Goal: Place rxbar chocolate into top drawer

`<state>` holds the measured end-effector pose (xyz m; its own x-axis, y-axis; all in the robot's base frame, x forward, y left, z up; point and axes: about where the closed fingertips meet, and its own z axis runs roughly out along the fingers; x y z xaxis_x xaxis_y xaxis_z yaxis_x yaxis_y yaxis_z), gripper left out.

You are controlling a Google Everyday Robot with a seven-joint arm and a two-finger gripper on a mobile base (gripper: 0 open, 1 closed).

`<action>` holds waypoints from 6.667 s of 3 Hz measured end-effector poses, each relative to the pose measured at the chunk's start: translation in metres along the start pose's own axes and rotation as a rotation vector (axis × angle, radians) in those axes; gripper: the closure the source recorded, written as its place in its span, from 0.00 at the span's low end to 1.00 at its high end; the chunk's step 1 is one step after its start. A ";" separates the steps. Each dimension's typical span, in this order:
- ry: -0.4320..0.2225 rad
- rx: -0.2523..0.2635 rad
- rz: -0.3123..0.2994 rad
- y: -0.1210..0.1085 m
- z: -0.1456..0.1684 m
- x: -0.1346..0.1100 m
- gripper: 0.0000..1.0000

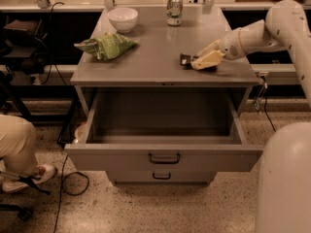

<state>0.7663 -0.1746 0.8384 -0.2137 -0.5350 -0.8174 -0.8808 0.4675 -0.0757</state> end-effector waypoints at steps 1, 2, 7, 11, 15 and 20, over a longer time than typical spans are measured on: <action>-0.154 -0.052 0.076 0.030 0.013 -0.031 1.00; -0.210 -0.067 0.101 0.043 0.016 -0.042 1.00; 0.074 -0.021 0.083 0.121 -0.085 -0.021 1.00; 0.280 -0.104 0.262 0.206 -0.040 0.075 1.00; 0.207 0.016 0.358 0.187 0.021 0.097 1.00; 0.106 0.117 0.450 0.140 0.116 0.126 0.23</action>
Offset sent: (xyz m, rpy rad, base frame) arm -0.0347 0.0639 0.0334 0.3166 -0.0003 0.0057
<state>0.6654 -0.0954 0.6583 -0.6104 -0.3269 -0.7215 -0.6386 0.7420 0.2041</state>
